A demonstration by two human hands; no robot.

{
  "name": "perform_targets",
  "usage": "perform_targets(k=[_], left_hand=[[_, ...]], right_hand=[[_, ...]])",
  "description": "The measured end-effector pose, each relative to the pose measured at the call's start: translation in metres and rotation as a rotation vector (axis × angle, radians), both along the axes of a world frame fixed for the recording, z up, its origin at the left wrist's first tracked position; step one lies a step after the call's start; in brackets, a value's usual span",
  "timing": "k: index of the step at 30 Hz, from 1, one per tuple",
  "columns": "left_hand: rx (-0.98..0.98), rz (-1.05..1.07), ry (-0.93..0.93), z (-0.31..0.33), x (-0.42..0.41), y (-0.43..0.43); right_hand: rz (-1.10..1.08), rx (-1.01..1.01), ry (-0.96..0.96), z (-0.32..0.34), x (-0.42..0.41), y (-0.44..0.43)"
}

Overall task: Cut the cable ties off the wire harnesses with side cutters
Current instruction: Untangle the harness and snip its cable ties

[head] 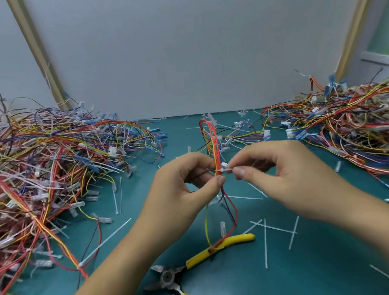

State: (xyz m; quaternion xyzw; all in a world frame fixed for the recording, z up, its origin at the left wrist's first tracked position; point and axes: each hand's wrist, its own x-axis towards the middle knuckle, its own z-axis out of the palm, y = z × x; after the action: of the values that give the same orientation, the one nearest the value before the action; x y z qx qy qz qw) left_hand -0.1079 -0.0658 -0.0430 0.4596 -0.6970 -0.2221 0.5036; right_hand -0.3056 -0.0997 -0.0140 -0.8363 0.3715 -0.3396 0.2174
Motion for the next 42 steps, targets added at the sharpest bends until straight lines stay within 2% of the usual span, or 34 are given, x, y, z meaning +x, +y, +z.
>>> perform_targets(k=[2,5,8,13,19,28,42], left_hand=[[-0.002,0.001,-0.026,-0.001,-0.002,0.001],[-0.015,0.018,-0.069,-0.002,-0.004,0.003],[0.032,-0.011,-0.025,-0.002,-0.006,0.002],[0.197,-0.091,0.177,-0.003,-0.008,0.001],[0.283,-0.143,0.306,-0.001,-0.007,-0.002],[0.281,-0.137,0.321,-0.002,-0.011,-0.002],[0.358,-0.103,0.244,-0.001,-0.012,-0.002]], right_hand=[[-0.029,-0.004,-0.022,-0.009,0.003,0.003],[-0.047,0.182,-0.248,-0.026,0.009,0.009],[-0.044,0.257,-0.353,-0.032,0.010,0.005],[-0.027,0.256,-0.359,-0.036,0.012,0.010],[-0.037,0.267,-0.384,-0.038,0.013,0.012],[-0.026,0.355,-0.458,-0.033,0.017,0.016],[-0.039,0.431,-0.601,-0.032,0.021,0.015]])
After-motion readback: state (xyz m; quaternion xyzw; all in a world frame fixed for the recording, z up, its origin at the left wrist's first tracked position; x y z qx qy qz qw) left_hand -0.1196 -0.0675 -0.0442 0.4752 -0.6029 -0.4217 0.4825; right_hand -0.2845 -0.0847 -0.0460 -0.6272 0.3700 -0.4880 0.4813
